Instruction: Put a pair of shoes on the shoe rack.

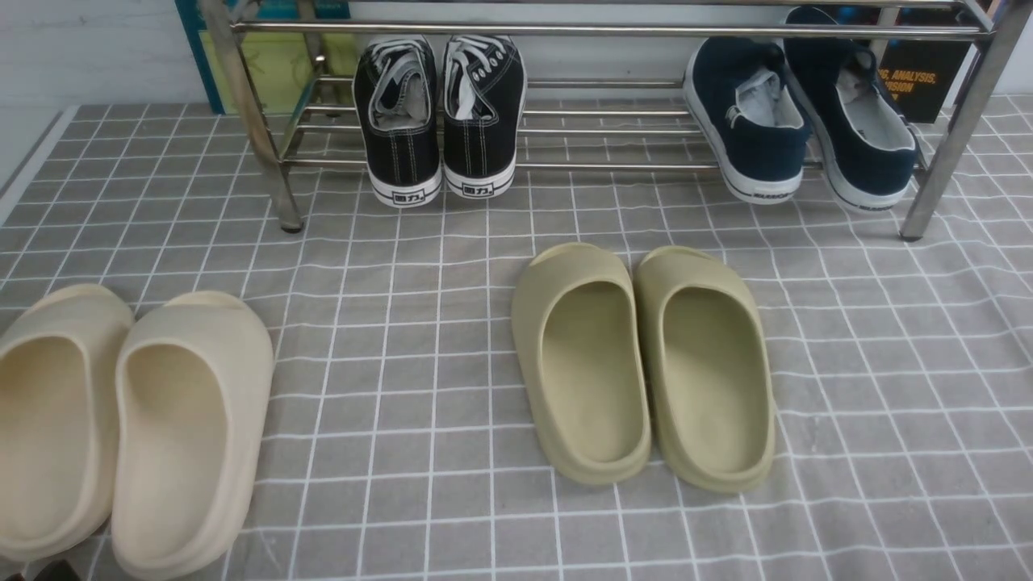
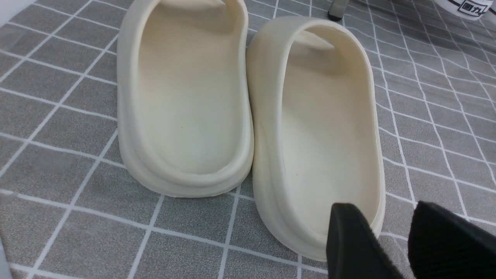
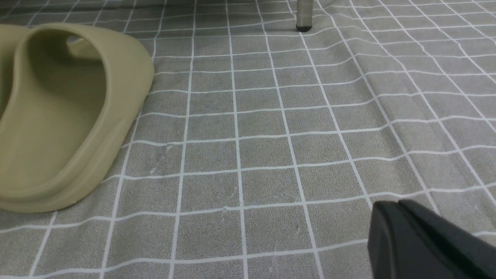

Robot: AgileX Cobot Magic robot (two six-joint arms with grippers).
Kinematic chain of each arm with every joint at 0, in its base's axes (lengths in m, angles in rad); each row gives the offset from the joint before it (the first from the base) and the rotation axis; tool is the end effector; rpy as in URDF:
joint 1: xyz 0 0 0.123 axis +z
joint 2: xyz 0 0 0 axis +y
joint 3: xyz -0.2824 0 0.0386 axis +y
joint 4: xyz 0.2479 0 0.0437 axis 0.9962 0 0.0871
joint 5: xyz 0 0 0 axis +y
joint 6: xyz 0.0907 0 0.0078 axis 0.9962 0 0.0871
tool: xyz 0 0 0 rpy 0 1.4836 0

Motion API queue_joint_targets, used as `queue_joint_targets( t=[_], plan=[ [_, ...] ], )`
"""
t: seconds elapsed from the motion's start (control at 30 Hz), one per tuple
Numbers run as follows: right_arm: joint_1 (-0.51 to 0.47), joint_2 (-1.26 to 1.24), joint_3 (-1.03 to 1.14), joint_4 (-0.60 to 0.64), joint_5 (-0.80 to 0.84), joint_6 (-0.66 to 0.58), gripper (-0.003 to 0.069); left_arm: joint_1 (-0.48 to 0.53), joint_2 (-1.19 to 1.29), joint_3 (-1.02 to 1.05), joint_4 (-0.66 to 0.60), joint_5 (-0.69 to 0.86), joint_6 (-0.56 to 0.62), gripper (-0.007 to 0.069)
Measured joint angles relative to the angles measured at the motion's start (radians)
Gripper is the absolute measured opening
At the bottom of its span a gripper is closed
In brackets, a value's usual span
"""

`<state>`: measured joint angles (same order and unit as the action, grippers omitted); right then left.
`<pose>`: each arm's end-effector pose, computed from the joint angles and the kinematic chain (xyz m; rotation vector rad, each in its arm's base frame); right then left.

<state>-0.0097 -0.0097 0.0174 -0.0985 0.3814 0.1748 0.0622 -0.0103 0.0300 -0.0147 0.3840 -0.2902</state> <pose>0.0523 -0.0039 0.1736 0.1122 1.8675 0.0165 0.0523 0.0028 0.1690 -0.3404 1.8599 -0.1703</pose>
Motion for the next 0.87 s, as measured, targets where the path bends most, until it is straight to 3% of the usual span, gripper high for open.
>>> queue_joint_targets(
  t=[0.87],
  plan=[
    [0.000, 0.000, 0.000, -0.001, 0.000, 0.000, 0.0038, 0.000, 0.000, 0.000, 0.000, 0.000, 0.000, 0.0239]
  ],
)
